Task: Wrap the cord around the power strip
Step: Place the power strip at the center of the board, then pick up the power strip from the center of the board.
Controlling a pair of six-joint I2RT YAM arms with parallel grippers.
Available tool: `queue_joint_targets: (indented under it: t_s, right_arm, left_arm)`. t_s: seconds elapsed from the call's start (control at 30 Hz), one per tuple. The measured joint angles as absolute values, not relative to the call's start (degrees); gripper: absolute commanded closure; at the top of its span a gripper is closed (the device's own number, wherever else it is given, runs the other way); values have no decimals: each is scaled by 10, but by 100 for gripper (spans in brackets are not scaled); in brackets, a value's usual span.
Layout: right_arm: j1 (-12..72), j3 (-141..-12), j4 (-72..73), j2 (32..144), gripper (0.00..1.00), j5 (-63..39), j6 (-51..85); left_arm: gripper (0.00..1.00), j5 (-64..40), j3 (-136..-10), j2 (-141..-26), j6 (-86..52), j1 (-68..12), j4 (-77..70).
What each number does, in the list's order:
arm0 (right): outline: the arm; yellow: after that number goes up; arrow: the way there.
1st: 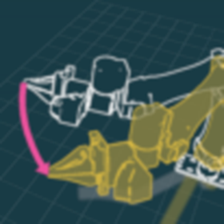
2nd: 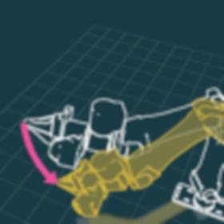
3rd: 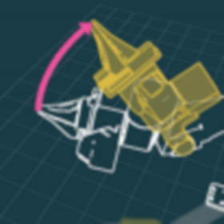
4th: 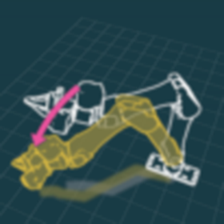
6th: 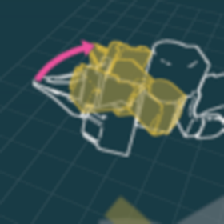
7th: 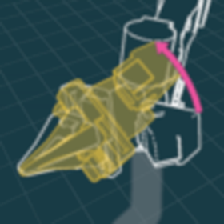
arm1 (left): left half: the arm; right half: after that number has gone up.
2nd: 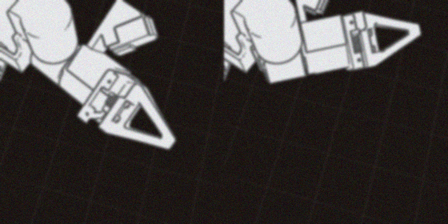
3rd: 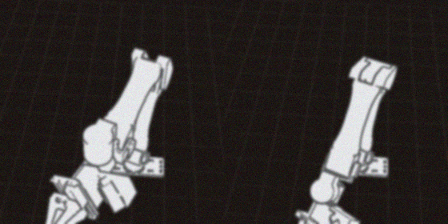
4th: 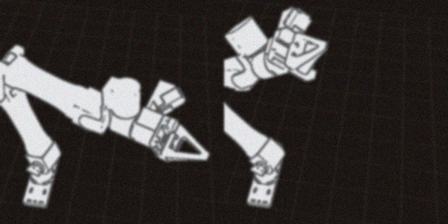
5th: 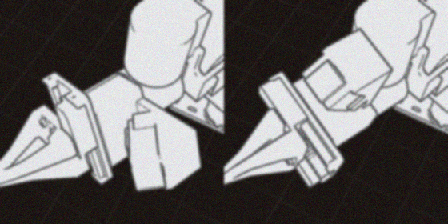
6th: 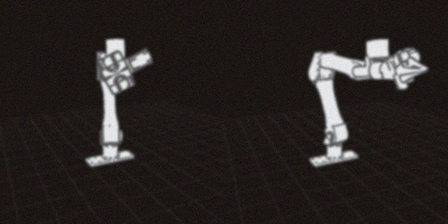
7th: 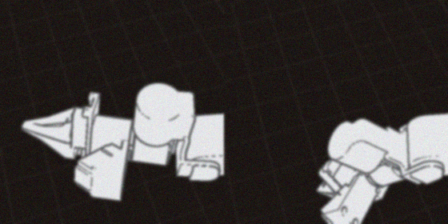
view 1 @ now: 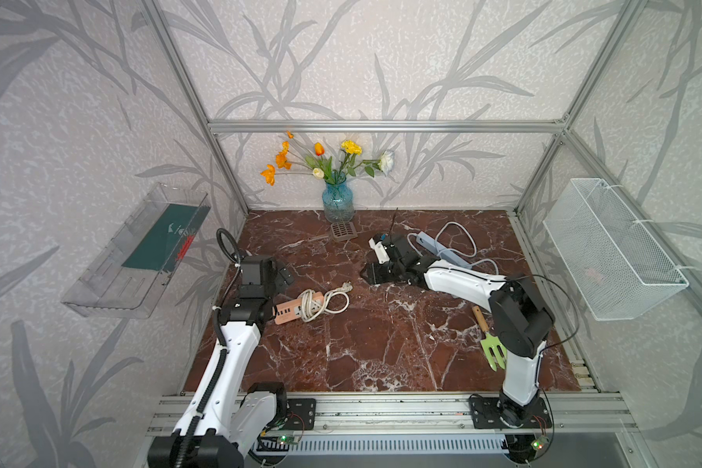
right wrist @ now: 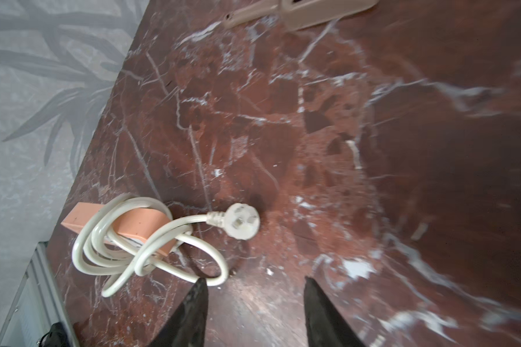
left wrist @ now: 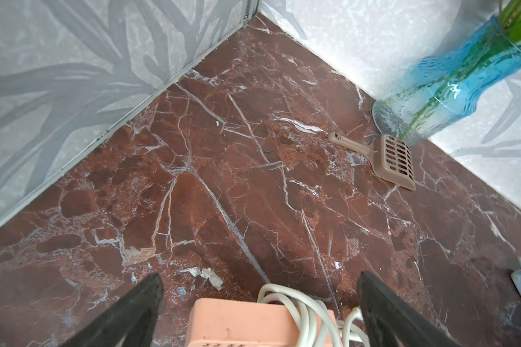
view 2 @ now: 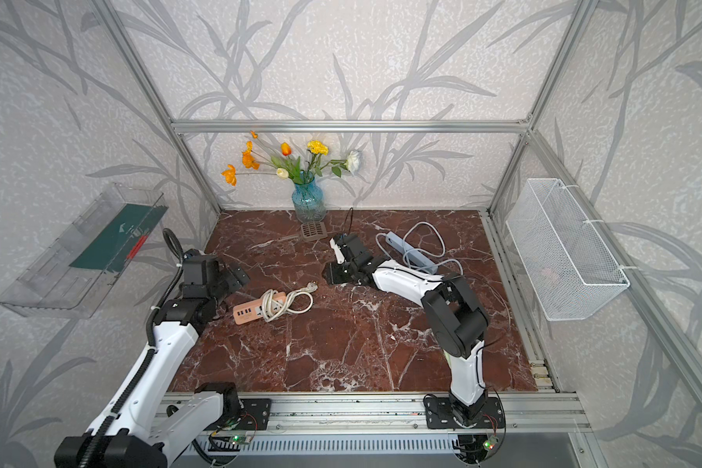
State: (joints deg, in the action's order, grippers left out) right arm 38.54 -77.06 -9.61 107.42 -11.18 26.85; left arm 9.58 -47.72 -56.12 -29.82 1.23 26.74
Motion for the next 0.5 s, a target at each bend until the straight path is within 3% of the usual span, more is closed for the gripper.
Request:
queue_joint_targets:
  t_s: [0.2,0.37,0.5]
  right_arm:
    - [272,-742,-244,958,38,35,200]
    - [197,-817,-326,998,33,116,144]
    - [185,-948,-358,1116,32,133,83]
  left_arm:
    - [0,57,-627,-651,-195,-31,303]
    - [2,-35,-711,-735,-202,-44,292]
    - [23,-123,-728,-782,-231,-28,284]
